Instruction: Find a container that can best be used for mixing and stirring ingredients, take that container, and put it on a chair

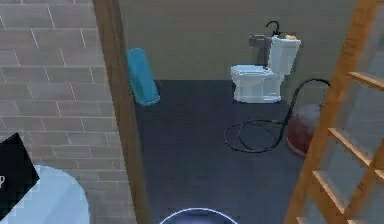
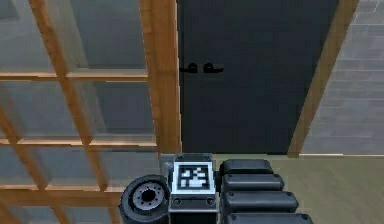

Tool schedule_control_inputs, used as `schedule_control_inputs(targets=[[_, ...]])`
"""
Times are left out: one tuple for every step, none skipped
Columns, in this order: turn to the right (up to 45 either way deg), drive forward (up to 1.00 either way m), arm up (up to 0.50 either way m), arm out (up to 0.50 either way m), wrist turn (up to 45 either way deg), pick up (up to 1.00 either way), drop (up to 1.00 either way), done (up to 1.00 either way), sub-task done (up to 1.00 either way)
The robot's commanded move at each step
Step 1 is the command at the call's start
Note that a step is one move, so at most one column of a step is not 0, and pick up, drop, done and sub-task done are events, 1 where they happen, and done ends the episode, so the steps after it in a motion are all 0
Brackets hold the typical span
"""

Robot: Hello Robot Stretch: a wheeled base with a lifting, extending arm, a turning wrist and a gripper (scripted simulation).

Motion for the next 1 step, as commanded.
schedule_control_inputs(targets=[[0.0,0.05,0.00,0.00,0.0,0.00,0.00,0.00,0.00]])
